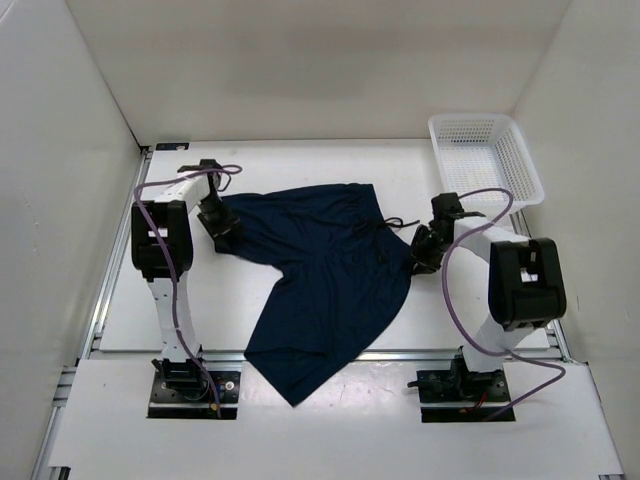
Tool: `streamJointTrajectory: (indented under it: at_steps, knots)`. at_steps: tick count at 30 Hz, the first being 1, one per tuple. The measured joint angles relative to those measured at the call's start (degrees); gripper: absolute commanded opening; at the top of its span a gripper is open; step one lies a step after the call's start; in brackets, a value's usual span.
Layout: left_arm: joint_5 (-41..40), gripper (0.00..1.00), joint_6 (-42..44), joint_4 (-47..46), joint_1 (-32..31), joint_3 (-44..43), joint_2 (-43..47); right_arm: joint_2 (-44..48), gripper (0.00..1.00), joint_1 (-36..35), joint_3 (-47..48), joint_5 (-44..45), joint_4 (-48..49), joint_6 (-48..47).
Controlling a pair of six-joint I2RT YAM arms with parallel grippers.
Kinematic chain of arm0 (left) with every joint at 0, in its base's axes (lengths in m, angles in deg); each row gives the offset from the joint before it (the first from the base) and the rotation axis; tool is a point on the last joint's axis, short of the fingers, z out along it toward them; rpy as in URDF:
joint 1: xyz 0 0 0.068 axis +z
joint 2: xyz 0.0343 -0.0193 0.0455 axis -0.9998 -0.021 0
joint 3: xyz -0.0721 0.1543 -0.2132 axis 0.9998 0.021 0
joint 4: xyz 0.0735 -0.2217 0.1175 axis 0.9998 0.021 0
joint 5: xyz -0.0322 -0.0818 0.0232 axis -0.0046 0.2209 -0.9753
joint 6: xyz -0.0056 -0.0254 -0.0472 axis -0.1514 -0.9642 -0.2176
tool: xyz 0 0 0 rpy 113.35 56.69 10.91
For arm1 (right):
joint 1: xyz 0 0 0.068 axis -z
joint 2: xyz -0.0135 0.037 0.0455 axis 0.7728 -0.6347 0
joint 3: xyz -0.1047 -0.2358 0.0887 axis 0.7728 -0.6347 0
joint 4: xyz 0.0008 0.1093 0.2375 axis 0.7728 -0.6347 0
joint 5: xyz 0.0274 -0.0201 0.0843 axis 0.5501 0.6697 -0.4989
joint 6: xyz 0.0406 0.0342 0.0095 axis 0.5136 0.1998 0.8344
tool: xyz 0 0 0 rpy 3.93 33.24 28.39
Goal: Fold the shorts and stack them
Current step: Flatten the shorts out
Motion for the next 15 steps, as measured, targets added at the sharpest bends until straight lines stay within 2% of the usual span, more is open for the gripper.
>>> streamJointTrajectory:
  at_steps: [1, 2, 4, 8, 13, 15]
  knots:
    - [0.17, 0.50, 0.04, 0.26, 0.26, -1.86, -1.14, -1.22, 0.36, 0.15, 1.14, -0.42, 0.31, 0.39]
    - [0.33, 0.50, 0.09, 0.57, 0.63, -4.22, -2.51, -2.69, 0.33, 0.24, 2.43, -0.68, 0.66, 0.76]
    - [0.48, 0.50, 0.44, 2.21, 1.20, -10.08, -5.92, -5.29, 0.31, 0.44, 4.81, -1.36, 0.98, 2.03]
    - [0.96, 0.50, 1.11, 7.32, 1.92, -27.26, -15.72, -10.12, 0.21, 0.72, 10.19, -2.05, 1.73, 5.03]
    - [3.34, 0.50, 1.40, 10.82, 2.89, -48.94, -27.28, -16.50, 0.17, 1.38, 18.32, -2.08, 1.99, 9.25]
    - [4.66, 0.50, 1.42, 10.01, 3.26, -53.40, -29.57, -18.95, 0.17, 1.46, 21.62, -2.29, 1.66, 10.51]
